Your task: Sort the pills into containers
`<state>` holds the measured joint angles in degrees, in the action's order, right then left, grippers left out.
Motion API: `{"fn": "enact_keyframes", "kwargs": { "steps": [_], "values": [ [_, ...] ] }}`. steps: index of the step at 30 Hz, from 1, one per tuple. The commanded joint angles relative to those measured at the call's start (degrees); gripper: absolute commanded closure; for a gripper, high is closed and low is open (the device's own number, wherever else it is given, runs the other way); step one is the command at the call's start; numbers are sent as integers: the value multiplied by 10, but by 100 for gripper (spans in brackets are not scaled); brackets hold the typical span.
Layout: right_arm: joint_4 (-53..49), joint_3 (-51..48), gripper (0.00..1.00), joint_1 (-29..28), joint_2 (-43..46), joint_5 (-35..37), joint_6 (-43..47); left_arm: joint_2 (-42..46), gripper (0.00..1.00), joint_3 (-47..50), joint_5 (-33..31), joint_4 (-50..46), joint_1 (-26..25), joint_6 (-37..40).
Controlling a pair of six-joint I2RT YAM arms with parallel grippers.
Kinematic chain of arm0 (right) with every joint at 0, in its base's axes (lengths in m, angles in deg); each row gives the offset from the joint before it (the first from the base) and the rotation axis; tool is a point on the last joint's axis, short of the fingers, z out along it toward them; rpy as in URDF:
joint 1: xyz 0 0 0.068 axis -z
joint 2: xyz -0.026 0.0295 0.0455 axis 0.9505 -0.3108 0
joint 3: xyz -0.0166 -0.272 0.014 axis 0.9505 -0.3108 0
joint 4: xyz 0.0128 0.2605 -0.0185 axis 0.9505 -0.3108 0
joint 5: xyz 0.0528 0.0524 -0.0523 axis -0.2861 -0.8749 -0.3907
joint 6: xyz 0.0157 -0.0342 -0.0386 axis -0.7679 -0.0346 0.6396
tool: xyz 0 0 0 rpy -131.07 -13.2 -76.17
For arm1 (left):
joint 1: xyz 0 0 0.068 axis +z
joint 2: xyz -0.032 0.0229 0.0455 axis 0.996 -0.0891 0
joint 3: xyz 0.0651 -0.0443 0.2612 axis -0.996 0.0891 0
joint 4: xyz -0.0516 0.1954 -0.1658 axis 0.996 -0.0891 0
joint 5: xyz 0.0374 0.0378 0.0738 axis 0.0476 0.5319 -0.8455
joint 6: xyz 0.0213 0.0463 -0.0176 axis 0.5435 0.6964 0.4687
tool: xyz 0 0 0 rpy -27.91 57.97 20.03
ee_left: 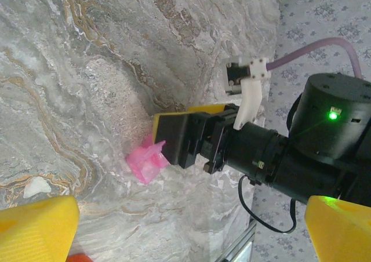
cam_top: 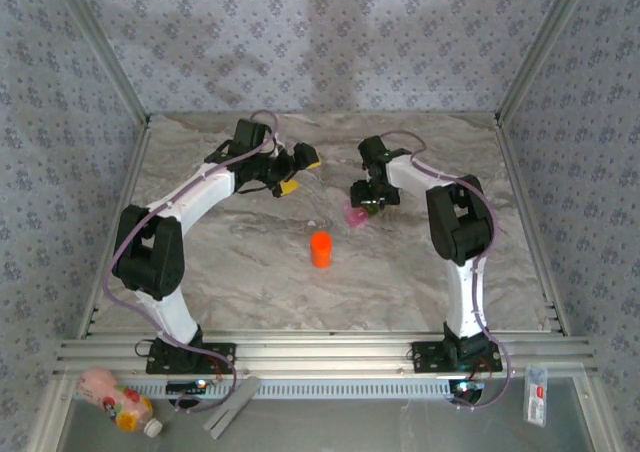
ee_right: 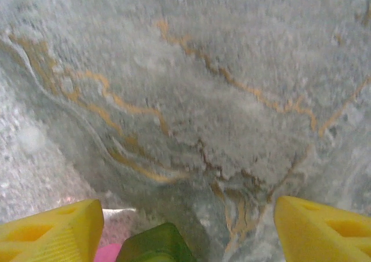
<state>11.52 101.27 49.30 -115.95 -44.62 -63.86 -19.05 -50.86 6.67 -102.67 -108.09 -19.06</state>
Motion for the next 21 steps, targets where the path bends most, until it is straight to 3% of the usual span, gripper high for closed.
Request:
{"fn": "enact_keyframes", "kwargs": {
  "steps": [1,14,21],
  "values": [
    [-13,-32,21,-4,29,10,-17,28,0,10,5,16,5,-7],
    [19,-137,22,-18,106,16,-43,40,0,20,5,20,4,-9],
    [24,-150,22,-20,106,12,-54,44,0,26,5,23,3,-9]
  ]
}}
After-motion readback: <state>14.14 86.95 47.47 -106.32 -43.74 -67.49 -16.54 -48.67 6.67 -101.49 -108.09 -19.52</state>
